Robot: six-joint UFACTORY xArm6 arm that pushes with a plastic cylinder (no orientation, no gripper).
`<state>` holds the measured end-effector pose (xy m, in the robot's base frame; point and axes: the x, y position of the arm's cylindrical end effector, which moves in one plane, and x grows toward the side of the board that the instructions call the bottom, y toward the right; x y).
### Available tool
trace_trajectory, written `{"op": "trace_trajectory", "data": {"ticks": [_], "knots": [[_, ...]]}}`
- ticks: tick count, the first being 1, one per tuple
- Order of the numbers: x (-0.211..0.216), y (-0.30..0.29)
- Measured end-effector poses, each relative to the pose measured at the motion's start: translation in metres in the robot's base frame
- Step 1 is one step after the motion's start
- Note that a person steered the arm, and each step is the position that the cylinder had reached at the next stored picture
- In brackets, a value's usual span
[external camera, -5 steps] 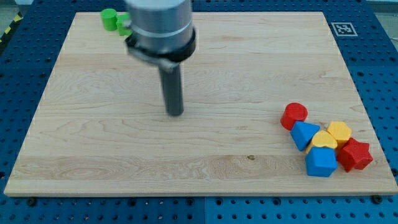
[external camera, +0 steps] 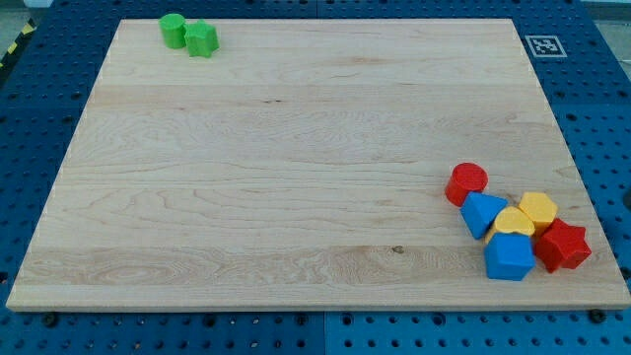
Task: Move the blue cube towards the bottom center
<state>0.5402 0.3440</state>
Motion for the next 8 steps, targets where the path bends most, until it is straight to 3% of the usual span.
{"op": "trace_trajectory", "data": {"ticks": [2, 6, 8], "knots": [[0.041, -0.028], [0.042, -0.106], [0.043, -0.096]]}}
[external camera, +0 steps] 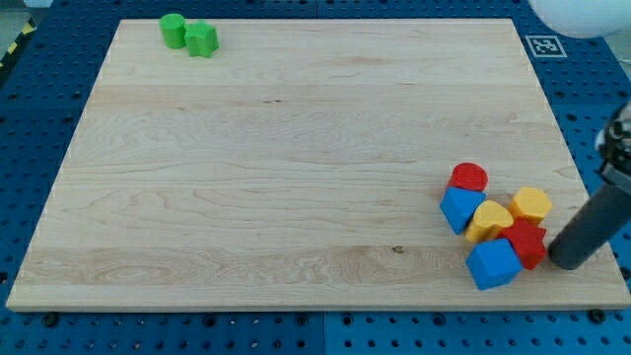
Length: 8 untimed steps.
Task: Move the blue cube towards the bottom center
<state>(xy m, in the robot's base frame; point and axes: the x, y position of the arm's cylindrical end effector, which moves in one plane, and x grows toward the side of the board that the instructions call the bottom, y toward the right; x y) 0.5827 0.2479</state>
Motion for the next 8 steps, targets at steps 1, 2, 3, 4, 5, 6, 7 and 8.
{"op": "trace_trajectory", "data": {"ticks": [1, 2, 3, 4, 5, 6, 7, 8], "knots": [[0.014, 0.001], [0.023, -0.015], [0.018, -0.055], [0.009, -0.097], [0.009, -0.103], [0.009, -0.120], [0.009, -0.149], [0.009, -0.171]]}}
